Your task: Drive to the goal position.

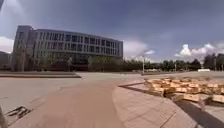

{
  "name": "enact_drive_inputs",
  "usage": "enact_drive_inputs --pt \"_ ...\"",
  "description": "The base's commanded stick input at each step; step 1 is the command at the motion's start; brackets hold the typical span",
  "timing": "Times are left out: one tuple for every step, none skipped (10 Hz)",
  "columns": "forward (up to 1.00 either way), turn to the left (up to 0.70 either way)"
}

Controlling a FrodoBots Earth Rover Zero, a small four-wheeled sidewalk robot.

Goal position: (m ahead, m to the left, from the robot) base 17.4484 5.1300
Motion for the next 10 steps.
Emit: enact_drive_inputs --pt "0.70 0.00" --pt "0.70 0.05" --pt "0.70 0.20" --pt "0.70 0.34" --pt "0.70 0.35" --pt "0.70 0.35" --pt "0.70 0.34" --pt "0.70 0.22" --pt "0.70 0.09" --pt "0.70 0.00"
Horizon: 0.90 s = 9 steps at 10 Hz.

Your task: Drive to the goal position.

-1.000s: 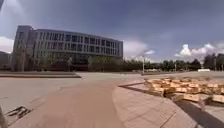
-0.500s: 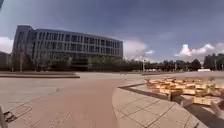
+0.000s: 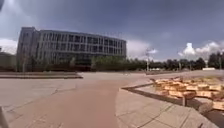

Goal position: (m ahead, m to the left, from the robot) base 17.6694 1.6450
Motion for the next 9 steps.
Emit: enact_drive_inputs --pt "0.70 0.00" --pt "0.70 0.00" --pt "0.70 0.00" --pt "0.70 0.00" --pt "0.70 0.00" --pt "0.70 0.00" --pt "0.70 0.00" --pt "0.70 0.00" --pt "0.70 0.00"
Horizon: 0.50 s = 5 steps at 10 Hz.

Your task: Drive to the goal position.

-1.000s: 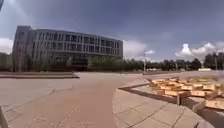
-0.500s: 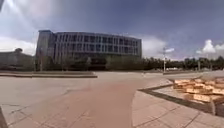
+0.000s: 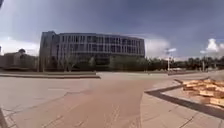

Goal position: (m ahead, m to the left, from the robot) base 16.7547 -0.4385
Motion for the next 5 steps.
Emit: enact_drive_inputs --pt "0.70 0.00" --pt "0.70 0.00" --pt "0.70 0.00" --pt "0.70 0.00" --pt "0.70 0.00"
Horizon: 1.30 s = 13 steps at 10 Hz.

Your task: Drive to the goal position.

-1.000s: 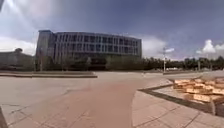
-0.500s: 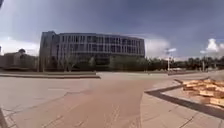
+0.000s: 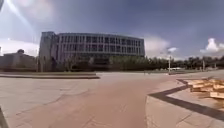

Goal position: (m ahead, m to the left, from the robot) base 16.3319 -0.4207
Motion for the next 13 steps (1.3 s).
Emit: enact_drive_inputs --pt "0.70 0.00" --pt "0.70 0.00" --pt "0.70 0.00" --pt "0.70 0.00" --pt "0.70 0.00" --pt "0.70 0.00" --pt "0.70 0.00" --pt "0.70 0.00" --pt "0.70 0.00" --pt "0.70 0.00" --pt "0.70 0.00" --pt "0.70 0.00" --pt "0.70 0.00"
